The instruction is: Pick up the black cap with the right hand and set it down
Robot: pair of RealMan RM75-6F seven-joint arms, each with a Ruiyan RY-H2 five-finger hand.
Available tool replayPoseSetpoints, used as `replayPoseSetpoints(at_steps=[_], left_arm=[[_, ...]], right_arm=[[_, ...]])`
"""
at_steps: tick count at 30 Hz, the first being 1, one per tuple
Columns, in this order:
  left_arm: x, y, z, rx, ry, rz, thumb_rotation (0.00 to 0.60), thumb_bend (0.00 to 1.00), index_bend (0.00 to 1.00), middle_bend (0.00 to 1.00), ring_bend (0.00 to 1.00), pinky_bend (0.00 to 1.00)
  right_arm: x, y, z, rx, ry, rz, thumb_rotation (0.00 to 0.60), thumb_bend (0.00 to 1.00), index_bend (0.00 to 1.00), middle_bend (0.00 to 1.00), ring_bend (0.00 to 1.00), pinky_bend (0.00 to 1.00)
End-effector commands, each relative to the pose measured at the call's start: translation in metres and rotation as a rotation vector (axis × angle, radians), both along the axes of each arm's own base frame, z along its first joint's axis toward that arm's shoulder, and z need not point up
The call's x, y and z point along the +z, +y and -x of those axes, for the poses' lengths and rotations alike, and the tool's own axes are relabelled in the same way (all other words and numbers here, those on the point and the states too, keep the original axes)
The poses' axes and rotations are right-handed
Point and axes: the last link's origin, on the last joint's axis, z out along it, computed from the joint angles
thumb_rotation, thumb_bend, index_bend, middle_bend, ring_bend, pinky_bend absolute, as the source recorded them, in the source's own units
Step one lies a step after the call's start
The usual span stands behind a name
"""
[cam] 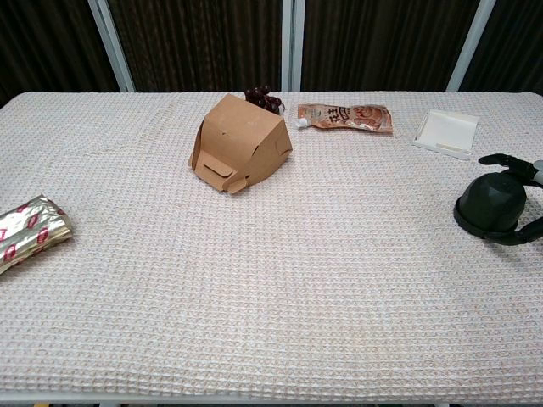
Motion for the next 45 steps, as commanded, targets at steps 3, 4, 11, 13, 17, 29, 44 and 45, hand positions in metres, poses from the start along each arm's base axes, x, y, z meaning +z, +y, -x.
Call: replayPoseSetpoints(at_steps=[3, 4, 11, 13, 17, 29, 44, 45], left_arm=[[0.000, 0.001, -0.001, -0.001, 0.000, 0.001, 0.600, 0.04, 0.21, 0.19, 0.12, 0.28], [0.000, 0.001, -0.001, -0.001, 0.000, 0.001, 0.600, 0.04, 0.21, 0.19, 0.12, 0.28], [0.000, 0.001, -0.001, -0.002, -0.002, 0.001, 0.600, 0.04, 0.21, 0.19, 0.12, 0.28], [0.000, 0.000, -0.001, -0.001, -0.002, 0.004, 0.600, 0.04, 0.21, 0.19, 0.12, 0.28], [-0.002, 0.001, -0.002, -0.003, -0.002, 0.008, 0.600, 0.04, 0.21, 0.19, 0.12, 0.28], [-0.003, 0.001, -0.003, -0.003, 0.004, 0.019, 0.600, 0.04, 0.22, 0.19, 0.12, 0.28], [-0.007, 0.003, -0.004, -0.007, 0.000, 0.035, 0.600, 0.04, 0.21, 0.19, 0.12, 0.28], [-0.006, 0.003, -0.005, -0.009, 0.000, 0.032, 0.600, 0.04, 0.21, 0.19, 0.12, 0.28]], right_arm=[[0.004, -0.001, -0.001, 0.005, -0.004, 0.016, 0.600, 0.11, 0.00, 0.31, 0.00, 0.00], [0.005, -0.001, -0.001, 0.006, -0.005, 0.019, 0.600, 0.12, 0.01, 0.31, 0.00, 0.00], [0.019, -0.006, -0.011, 0.043, -0.038, 0.075, 0.600, 0.12, 0.07, 0.34, 0.00, 0.00], [0.030, -0.008, -0.018, 0.075, -0.055, 0.114, 0.600, 0.12, 0.11, 0.35, 0.00, 0.00], [0.054, -0.012, -0.037, 0.151, -0.080, 0.197, 0.600, 0.12, 0.18, 0.38, 0.02, 0.00], [0.096, -0.008, -0.057, 0.203, -0.121, 0.335, 0.600, 0.13, 0.36, 0.42, 0.05, 0.00], [0.029, 0.000, -0.011, 0.068, -0.066, 0.122, 0.600, 0.15, 0.40, 0.45, 0.09, 0.00], [0.036, -0.004, -0.023, 0.114, -0.089, 0.149, 0.600, 0.15, 0.40, 0.45, 0.09, 0.00]])
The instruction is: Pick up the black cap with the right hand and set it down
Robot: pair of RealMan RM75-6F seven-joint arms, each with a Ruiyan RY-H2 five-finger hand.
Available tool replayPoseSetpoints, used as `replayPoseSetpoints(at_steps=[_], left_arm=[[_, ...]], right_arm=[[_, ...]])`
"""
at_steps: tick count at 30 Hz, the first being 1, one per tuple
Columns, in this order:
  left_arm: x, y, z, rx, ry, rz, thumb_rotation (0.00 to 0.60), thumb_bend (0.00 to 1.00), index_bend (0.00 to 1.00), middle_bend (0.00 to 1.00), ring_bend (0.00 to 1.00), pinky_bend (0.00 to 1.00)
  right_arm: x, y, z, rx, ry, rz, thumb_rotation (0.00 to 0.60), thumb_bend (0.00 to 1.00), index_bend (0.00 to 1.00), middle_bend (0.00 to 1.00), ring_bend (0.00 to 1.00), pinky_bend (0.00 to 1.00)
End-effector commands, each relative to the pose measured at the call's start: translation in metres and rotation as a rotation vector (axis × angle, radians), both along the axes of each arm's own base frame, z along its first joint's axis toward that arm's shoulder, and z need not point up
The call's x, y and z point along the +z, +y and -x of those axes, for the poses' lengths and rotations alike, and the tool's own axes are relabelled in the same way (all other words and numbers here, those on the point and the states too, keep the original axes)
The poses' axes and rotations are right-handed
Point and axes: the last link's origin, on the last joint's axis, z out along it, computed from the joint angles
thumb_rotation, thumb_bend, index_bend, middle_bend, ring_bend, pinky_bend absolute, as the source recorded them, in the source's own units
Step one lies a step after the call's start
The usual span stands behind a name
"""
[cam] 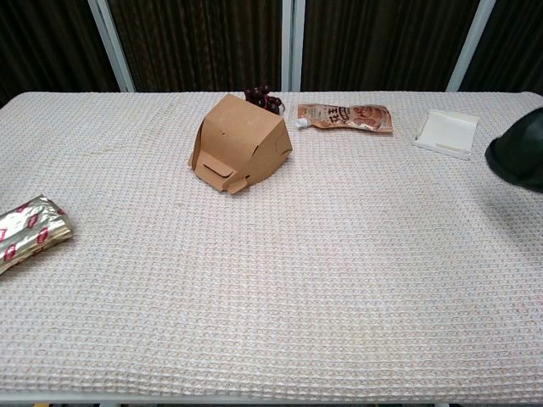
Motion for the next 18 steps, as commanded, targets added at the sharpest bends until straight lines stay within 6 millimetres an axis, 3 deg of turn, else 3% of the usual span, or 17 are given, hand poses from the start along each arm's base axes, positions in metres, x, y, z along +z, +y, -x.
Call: replayPoseSetpoints(at_steps=[1, 5, 8, 10, 12, 14, 18], left_arm=[[0.002, 0.001, -0.001, -0.003, -0.001, -0.007, 0.600, 0.04, 0.21, 0.19, 0.12, 0.28], [0.002, 0.000, -0.002, -0.003, -0.006, -0.012, 0.600, 0.04, 0.21, 0.19, 0.12, 0.28], [0.001, 0.000, -0.002, -0.004, -0.007, -0.006, 0.600, 0.04, 0.21, 0.19, 0.12, 0.28], [0.001, 0.000, -0.003, -0.006, -0.008, -0.005, 0.600, 0.04, 0.21, 0.19, 0.12, 0.28], [0.000, 0.001, -0.003, -0.007, -0.010, -0.003, 0.600, 0.04, 0.21, 0.19, 0.12, 0.28], [0.000, 0.001, -0.003, -0.011, -0.011, -0.001, 0.600, 0.04, 0.21, 0.19, 0.12, 0.28], [0.000, 0.000, -0.004, -0.010, -0.010, 0.005, 0.600, 0.04, 0.21, 0.19, 0.12, 0.28]], right_arm=[[0.001, -0.006, -0.026, 0.103, -0.056, 0.023, 0.600, 0.15, 0.40, 0.45, 0.09, 0.00], [0.060, -0.003, -0.084, 0.318, -0.188, 0.225, 0.600, 0.15, 0.40, 0.45, 0.09, 0.00], [0.094, 0.013, -0.106, 0.412, -0.228, 0.345, 0.600, 0.15, 0.40, 0.45, 0.10, 0.00], [0.102, 0.021, -0.107, 0.423, -0.228, 0.395, 0.600, 0.14, 0.40, 0.46, 0.10, 0.00], [0.095, 0.022, -0.096, 0.373, -0.186, 0.381, 0.600, 0.14, 0.41, 0.47, 0.11, 0.00], [0.074, 0.016, -0.075, 0.278, -0.118, 0.292, 0.600, 0.13, 0.41, 0.47, 0.11, 0.00], [0.010, -0.004, -0.020, 0.039, 0.033, -0.019, 0.600, 0.15, 0.41, 0.47, 0.11, 0.00]])
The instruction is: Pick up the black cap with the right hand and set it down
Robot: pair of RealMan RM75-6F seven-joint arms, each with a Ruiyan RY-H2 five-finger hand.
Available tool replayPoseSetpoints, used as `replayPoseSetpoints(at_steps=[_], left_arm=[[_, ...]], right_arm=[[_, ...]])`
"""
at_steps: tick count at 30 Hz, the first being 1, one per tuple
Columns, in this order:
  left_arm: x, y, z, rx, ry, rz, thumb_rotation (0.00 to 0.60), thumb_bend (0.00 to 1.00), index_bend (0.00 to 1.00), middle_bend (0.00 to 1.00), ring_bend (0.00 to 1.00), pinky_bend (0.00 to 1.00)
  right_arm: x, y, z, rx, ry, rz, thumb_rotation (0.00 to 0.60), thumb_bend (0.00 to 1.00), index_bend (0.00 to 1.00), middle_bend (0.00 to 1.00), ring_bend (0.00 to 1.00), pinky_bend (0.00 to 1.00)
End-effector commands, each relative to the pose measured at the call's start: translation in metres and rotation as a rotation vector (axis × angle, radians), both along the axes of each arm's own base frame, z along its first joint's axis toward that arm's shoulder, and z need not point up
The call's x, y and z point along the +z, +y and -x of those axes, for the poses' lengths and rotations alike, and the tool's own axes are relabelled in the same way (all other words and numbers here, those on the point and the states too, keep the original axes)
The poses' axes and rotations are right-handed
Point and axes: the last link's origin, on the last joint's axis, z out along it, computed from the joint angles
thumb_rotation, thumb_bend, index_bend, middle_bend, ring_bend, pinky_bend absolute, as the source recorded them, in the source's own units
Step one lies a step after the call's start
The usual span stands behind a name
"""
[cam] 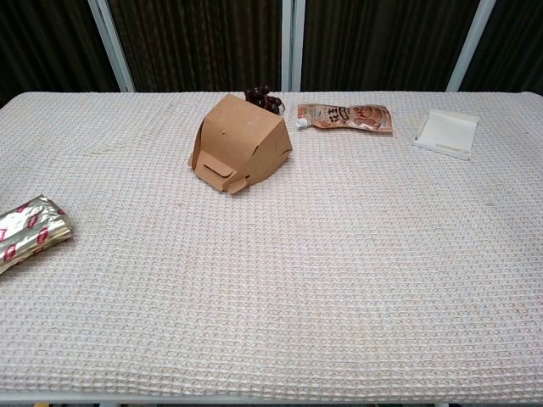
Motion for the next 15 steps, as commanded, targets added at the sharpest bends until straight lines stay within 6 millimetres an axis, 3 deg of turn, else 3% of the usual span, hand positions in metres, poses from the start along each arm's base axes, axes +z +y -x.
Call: replayPoseSetpoints(at_steps=[1, 3, 6, 10, 12, 15], left_arm=[[0.000, 0.000, 0.000, 0.004, 0.002, 0.005, 0.600, 0.04, 0.21, 0.19, 0.12, 0.28], [-0.001, 0.000, 0.000, 0.008, 0.004, 0.007, 0.600, 0.04, 0.21, 0.19, 0.12, 0.28], [-0.001, 0.000, 0.000, 0.013, 0.005, 0.012, 0.600, 0.04, 0.21, 0.19, 0.12, 0.28], [-0.003, 0.001, -0.002, 0.005, 0.003, 0.014, 0.600, 0.04, 0.22, 0.19, 0.12, 0.28], [-0.004, 0.000, -0.002, 0.003, 0.000, 0.012, 0.600, 0.04, 0.22, 0.19, 0.12, 0.28], [-0.004, 0.000, -0.002, 0.002, 0.001, 0.014, 0.600, 0.04, 0.21, 0.19, 0.12, 0.28]], right_arm=[[-0.081, -0.023, 0.080, -0.323, 0.288, -0.431, 0.600, 0.15, 0.41, 0.47, 0.12, 0.00], [-0.090, -0.029, 0.082, -0.324, 0.345, -0.471, 0.600, 0.15, 0.41, 0.47, 0.12, 0.00], [-0.075, -0.037, 0.060, -0.252, 0.328, -0.395, 0.600, 0.15, 0.42, 0.47, 0.12, 0.00], [-0.029, -0.033, 0.011, -0.100, 0.200, -0.256, 0.600, 0.15, 0.42, 0.47, 0.12, 0.00], [0.000, -0.020, -0.014, 0.006, 0.108, -0.147, 0.600, 0.15, 0.42, 0.48, 0.12, 0.00], [0.028, 0.002, -0.033, 0.124, 0.014, -0.015, 0.600, 0.14, 0.42, 0.48, 0.12, 0.00]])
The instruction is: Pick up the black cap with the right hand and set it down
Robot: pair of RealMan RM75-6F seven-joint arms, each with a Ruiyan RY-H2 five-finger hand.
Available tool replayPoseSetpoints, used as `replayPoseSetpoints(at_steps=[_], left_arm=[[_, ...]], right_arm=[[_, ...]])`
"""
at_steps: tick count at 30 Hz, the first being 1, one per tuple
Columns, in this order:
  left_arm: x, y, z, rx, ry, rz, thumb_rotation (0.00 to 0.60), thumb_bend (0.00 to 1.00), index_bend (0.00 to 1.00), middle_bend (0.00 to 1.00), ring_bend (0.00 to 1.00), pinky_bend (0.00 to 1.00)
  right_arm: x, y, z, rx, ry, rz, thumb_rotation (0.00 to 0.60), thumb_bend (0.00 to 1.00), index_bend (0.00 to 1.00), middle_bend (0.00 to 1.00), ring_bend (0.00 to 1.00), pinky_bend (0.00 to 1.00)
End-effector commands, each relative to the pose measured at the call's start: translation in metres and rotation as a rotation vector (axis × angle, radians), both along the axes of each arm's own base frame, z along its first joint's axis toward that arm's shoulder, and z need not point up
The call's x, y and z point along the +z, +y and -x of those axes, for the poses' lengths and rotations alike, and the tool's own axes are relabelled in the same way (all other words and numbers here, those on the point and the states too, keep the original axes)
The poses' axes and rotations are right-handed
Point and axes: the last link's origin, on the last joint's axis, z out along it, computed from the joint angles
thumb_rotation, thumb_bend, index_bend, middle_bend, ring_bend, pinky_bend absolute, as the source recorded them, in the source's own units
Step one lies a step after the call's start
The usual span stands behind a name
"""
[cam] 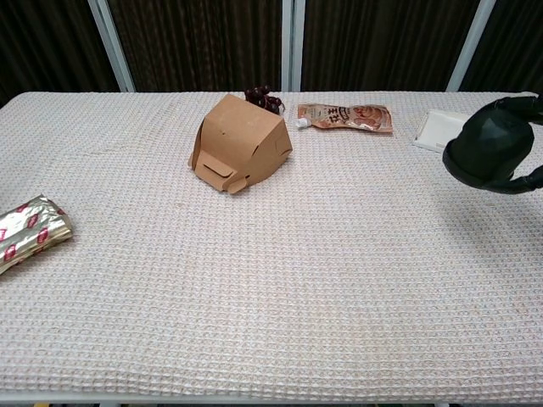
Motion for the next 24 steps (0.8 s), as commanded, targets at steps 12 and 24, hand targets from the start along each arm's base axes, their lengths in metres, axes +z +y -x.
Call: replayPoseSetpoints(at_steps=[12, 24], left_arm=[[-0.001, -0.001, 0.004, 0.011, -0.004, 0.011, 0.600, 0.04, 0.21, 0.19, 0.12, 0.28], [-0.001, -0.001, 0.004, 0.008, -0.005, 0.012, 0.600, 0.04, 0.21, 0.19, 0.12, 0.28]], right_arm=[[0.000, 0.013, 0.009, -0.098, -0.128, 0.076, 0.600, 0.14, 0.42, 0.49, 0.12, 0.00], [-0.023, -0.010, 0.019, -0.113, 0.132, 0.011, 0.600, 0.15, 0.43, 0.49, 0.12, 0.00]])
